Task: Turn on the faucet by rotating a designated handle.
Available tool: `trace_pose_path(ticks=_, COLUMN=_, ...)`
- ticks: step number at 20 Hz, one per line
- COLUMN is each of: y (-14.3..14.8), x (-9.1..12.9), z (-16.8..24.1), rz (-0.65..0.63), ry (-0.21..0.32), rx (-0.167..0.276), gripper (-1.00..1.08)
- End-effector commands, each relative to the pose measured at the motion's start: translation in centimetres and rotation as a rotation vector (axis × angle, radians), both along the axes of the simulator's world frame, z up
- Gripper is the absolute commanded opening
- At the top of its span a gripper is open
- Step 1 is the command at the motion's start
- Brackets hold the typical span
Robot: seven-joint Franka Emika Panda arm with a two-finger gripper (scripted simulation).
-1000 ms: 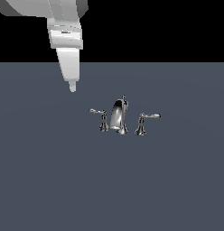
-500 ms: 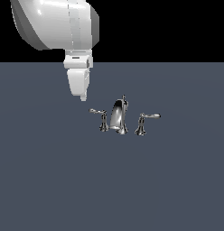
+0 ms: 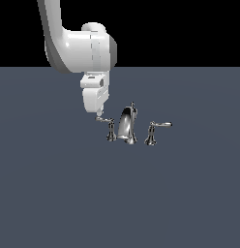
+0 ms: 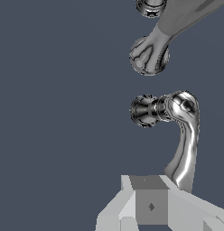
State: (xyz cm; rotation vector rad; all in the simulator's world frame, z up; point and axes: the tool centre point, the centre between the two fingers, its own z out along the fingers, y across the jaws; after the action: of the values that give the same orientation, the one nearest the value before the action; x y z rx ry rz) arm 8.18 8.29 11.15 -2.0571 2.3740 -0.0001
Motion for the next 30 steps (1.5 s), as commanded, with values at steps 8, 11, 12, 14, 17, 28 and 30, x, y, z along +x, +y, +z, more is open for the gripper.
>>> trace_pose_path(ticks=8, y=-1.4, x=1.6, z=-1.6, rz=-0.087, ry=0.0, rx=-0.001, gripper=-1.0)
trace_pose_path(ticks=11, y=-1.4, x=1.6, z=-1.7, rz=-0.088, ry=0.0, rx=-0.001, gripper=-1.0)
trace_pose_path(ticks=12, y=-1.4, x=1.6, z=-1.7, rz=-0.088, ry=0.0, rx=-0.001, gripper=-1.0)
trace_pose_path(ticks=14, y=-1.2, x=1.3, z=-1.6, rz=-0.088, ry=0.0, rx=-0.001, gripper=-1.0)
trace_pose_path(ticks=17, y=-0.7, x=0.4, z=-1.7, rz=-0.088, ry=0.0, rx=-0.001, gripper=-1.0)
trace_pose_path(ticks=28, y=0.2, x=-1.5, z=-1.6, rz=-0.1, ry=-0.008, rx=-0.002, gripper=-1.0)
trace_pose_path(ticks=30, y=0.2, x=-2.1, z=-1.6, rz=-0.099, ry=-0.007, rx=-0.002, gripper=-1.0)
